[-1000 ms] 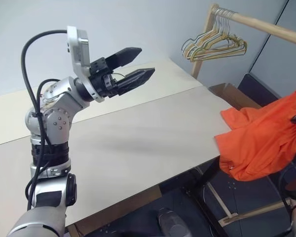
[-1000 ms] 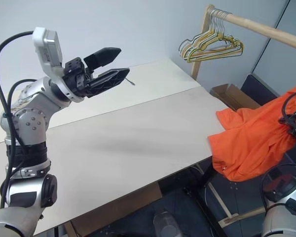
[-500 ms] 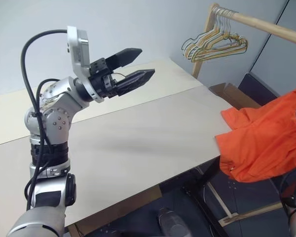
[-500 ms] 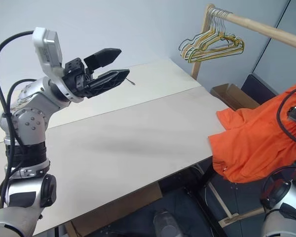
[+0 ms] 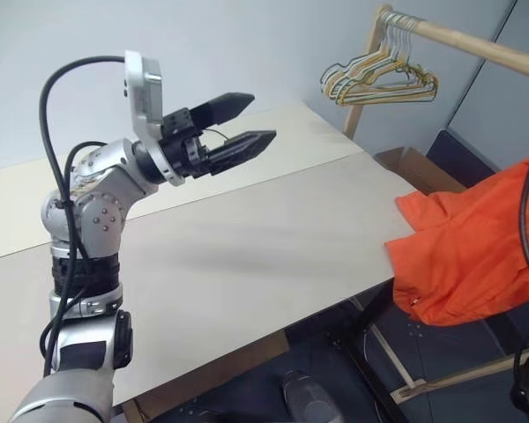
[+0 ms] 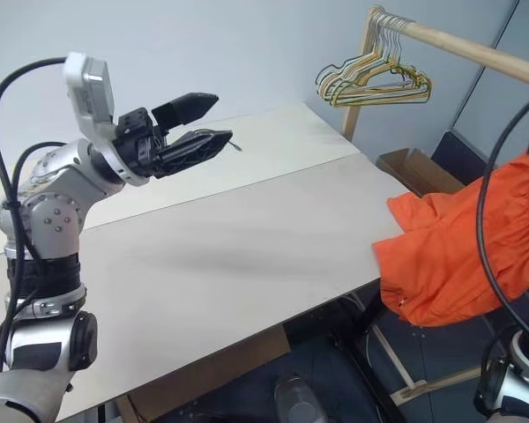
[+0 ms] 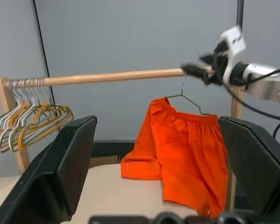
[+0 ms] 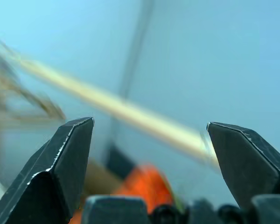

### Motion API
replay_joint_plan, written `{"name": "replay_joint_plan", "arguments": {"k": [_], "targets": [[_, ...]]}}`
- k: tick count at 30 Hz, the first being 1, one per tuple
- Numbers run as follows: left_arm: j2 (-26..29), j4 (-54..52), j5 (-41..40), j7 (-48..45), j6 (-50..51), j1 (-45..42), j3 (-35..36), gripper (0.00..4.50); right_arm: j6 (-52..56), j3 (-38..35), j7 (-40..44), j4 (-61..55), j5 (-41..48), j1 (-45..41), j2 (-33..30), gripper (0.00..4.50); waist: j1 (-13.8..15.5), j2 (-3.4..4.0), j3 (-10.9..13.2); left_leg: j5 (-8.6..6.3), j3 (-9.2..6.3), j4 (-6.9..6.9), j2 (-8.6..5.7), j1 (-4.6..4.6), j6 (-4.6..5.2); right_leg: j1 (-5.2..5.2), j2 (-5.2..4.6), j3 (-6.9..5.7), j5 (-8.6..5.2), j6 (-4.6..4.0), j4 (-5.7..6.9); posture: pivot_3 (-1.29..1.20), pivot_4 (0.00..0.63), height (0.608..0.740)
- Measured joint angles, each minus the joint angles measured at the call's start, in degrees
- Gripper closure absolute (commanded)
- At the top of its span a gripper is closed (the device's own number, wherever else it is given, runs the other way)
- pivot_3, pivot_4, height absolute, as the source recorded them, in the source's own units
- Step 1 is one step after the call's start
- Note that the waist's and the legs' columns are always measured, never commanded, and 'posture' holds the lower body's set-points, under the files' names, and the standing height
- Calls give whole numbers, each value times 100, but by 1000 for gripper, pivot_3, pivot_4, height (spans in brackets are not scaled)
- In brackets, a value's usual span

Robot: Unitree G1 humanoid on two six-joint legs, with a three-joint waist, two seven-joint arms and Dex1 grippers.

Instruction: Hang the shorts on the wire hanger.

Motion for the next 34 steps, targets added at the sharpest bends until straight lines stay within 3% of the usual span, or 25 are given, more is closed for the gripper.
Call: {"name": "replay_joint_plan", "arguments": {"k": [4,10,13,17,26,34], "targets": [[224,-189,355,-64,-249,602,-108,0,-575,523,1237,160,597,-17,182,28,-1,-23,14,0,0,1,5,10,0,2,3,2,2,-3,2,-237,56,740],[474,-941,1088,94,-948,1642,-187,0,-1659,2258,3116,1533,552,1,490,28,226,-36,23,-2,-2,-4,7,4,4,-3,-5,1,22,-35,-4,-117,56,740],[829,-1356,1275,127,-1005,2289,-131,0,-2161,2877,4151,2194,547,-87,566,28,471,-36,44,-3,-5,-6,7,-5,5,-16,-4,-1,29,-48,-4,-65,57,740],[1288,-1865,1148,137,-796,2971,348,0,-2528,3165,4995,2678,503,-444,585,28,888,-33,62,-3,-10,1,9,-48,5,-62,-10,-9,32,-53,5,-23,57,740],[1624,-2475,844,174,-531,3628,744,0,-2796,3373,5550,3036,334,-604,778,28,1768,-34,62,-1,-3,8,9,-72,2,-92,-9,-29,45,-76,11,29,55,740],[1731,-2477,816,239,-458,3663,745,0,-2857,3383,5580,2978,161,-233,806,28,2069,-36,63,-1,19,7,9,-72,2,-92,-1,-39,42,-87,10,49,68,740]]}}
